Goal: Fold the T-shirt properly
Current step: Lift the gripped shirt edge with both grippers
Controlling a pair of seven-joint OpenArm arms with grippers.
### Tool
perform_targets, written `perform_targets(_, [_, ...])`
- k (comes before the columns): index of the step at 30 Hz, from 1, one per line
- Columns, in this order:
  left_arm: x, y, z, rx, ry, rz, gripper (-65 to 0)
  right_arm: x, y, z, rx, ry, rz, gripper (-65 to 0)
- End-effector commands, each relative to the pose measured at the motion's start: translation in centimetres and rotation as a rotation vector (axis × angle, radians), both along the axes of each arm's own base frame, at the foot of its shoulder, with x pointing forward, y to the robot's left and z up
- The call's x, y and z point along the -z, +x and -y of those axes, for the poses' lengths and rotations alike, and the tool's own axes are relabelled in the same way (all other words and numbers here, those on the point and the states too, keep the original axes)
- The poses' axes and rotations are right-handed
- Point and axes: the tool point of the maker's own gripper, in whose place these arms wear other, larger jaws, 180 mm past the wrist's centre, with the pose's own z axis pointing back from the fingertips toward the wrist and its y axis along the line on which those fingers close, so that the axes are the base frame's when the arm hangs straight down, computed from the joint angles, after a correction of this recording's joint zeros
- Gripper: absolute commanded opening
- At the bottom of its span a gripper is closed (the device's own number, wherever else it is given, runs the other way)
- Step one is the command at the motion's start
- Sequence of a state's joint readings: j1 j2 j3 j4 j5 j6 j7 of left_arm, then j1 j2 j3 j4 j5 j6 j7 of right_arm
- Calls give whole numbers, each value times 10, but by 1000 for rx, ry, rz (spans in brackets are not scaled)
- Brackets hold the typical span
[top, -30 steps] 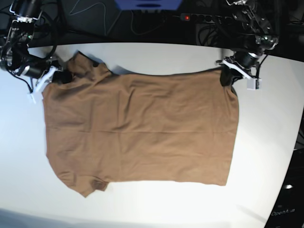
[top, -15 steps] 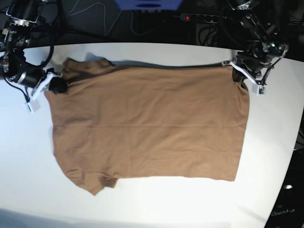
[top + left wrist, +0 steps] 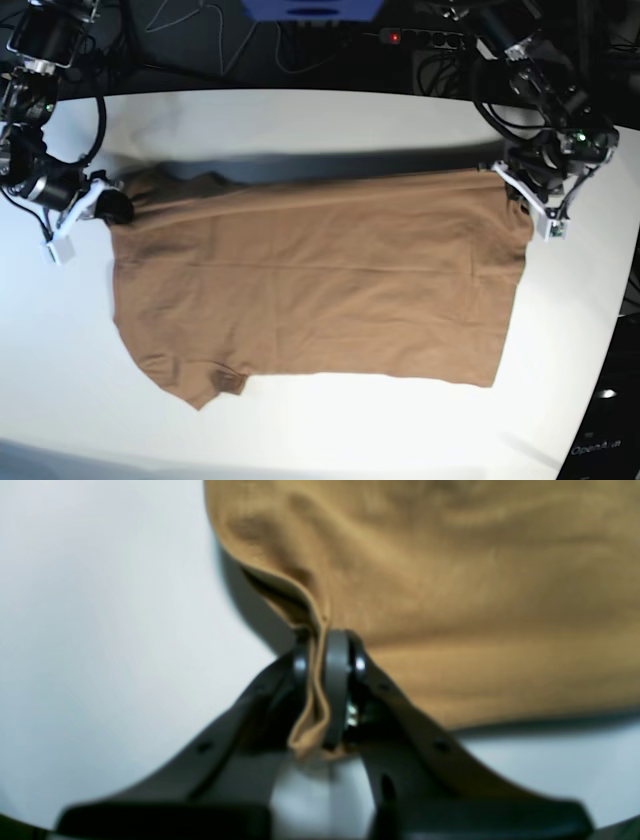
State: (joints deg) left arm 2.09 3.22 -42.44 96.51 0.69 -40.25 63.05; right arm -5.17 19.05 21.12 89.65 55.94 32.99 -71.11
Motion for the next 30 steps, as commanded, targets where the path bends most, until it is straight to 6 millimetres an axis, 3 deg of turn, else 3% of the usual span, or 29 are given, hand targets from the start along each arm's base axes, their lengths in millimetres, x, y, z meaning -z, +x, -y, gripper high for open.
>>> perform_targets(1, [-10, 7, -5, -4, 21, 24, -619, -16, 12, 6, 1, -12, 59, -641])
perform_targets(11, [-18, 17, -8, -11, 24, -16, -621, -30, 32, 4, -4, -11, 107, -641])
perform_targets(21, [-42, 51, -5, -6, 17, 42, -622, -31, 39, -15, -60, -2, 116, -641])
perform_targets(30, [-51, 67, 1, -2, -1, 89, -622, -36, 48, -11, -59, -35, 131, -641])
